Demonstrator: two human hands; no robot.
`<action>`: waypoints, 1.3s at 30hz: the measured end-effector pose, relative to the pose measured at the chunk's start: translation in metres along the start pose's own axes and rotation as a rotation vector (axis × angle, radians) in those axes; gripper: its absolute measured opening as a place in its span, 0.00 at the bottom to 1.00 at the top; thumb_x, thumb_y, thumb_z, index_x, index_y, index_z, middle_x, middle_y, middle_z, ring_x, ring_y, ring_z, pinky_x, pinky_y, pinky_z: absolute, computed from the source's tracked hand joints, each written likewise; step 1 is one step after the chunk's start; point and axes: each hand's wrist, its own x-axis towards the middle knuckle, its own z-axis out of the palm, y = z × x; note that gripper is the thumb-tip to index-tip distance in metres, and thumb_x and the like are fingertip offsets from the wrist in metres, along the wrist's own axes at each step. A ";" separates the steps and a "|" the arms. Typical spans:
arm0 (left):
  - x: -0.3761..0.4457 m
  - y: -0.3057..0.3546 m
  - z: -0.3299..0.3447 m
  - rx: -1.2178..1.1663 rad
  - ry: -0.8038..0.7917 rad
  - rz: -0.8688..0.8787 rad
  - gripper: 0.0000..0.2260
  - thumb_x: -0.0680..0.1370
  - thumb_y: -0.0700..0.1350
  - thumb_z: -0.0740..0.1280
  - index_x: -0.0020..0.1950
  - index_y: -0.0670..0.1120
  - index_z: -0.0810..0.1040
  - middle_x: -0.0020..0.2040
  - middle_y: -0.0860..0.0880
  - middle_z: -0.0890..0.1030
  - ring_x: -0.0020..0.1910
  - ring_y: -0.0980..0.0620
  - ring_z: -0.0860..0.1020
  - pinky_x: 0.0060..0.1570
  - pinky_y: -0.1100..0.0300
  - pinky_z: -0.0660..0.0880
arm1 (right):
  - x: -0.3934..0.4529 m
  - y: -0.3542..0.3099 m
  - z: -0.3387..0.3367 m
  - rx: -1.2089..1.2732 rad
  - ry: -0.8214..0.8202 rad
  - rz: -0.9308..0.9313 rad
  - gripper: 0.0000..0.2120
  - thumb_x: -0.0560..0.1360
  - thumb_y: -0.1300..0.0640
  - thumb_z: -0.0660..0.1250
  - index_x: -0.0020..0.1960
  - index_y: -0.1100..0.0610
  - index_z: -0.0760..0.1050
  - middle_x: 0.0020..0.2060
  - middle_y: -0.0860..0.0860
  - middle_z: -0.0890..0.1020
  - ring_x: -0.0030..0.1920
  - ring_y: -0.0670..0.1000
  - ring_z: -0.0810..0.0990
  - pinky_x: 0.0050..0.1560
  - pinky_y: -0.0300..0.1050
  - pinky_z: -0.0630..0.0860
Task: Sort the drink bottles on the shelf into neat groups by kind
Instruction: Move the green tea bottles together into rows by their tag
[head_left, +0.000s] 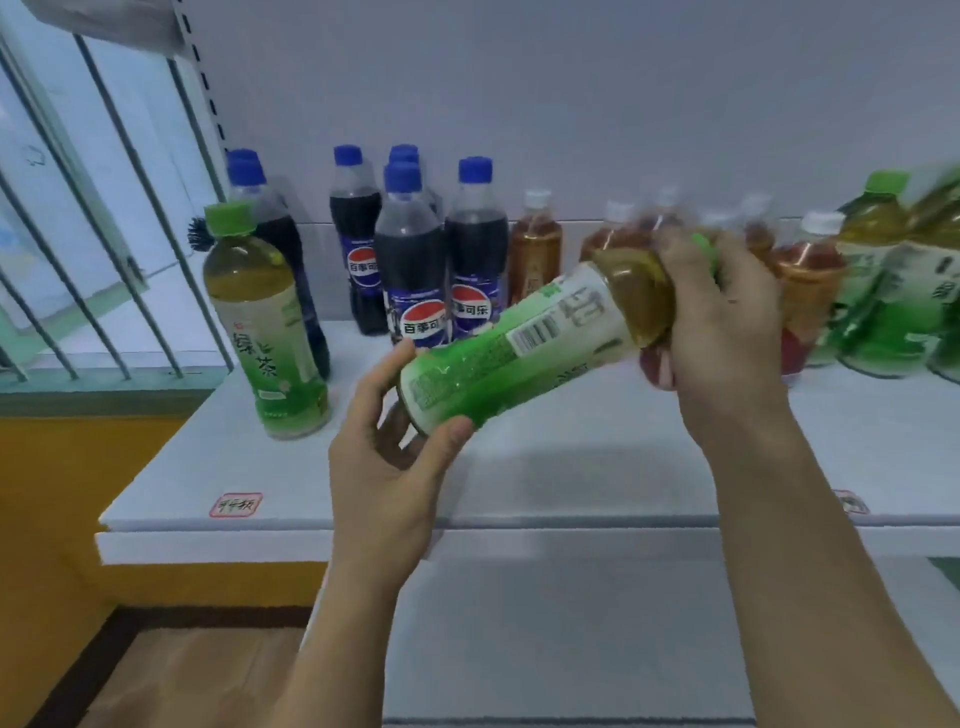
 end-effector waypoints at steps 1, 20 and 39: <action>0.002 0.001 0.020 -0.051 0.004 0.018 0.29 0.73 0.45 0.76 0.73 0.51 0.74 0.65 0.54 0.80 0.65 0.52 0.80 0.57 0.60 0.80 | -0.004 0.004 -0.020 0.012 0.058 0.030 0.12 0.78 0.42 0.65 0.48 0.49 0.79 0.39 0.50 0.82 0.39 0.52 0.83 0.31 0.48 0.80; -0.069 -0.008 0.411 0.026 -0.202 -0.054 0.25 0.78 0.36 0.71 0.73 0.51 0.72 0.50 0.78 0.79 0.53 0.69 0.81 0.53 0.74 0.76 | 0.041 0.011 -0.400 -0.341 0.292 -0.127 0.07 0.83 0.47 0.61 0.57 0.46 0.75 0.47 0.37 0.80 0.47 0.41 0.80 0.40 0.40 0.80; -0.070 -0.010 0.540 0.916 -0.312 -0.290 0.26 0.73 0.66 0.69 0.68 0.57 0.71 0.60 0.52 0.77 0.62 0.45 0.72 0.54 0.47 0.68 | 0.206 -0.002 -0.416 -0.800 -0.396 -0.160 0.16 0.80 0.45 0.67 0.63 0.53 0.78 0.50 0.47 0.82 0.51 0.49 0.79 0.51 0.44 0.72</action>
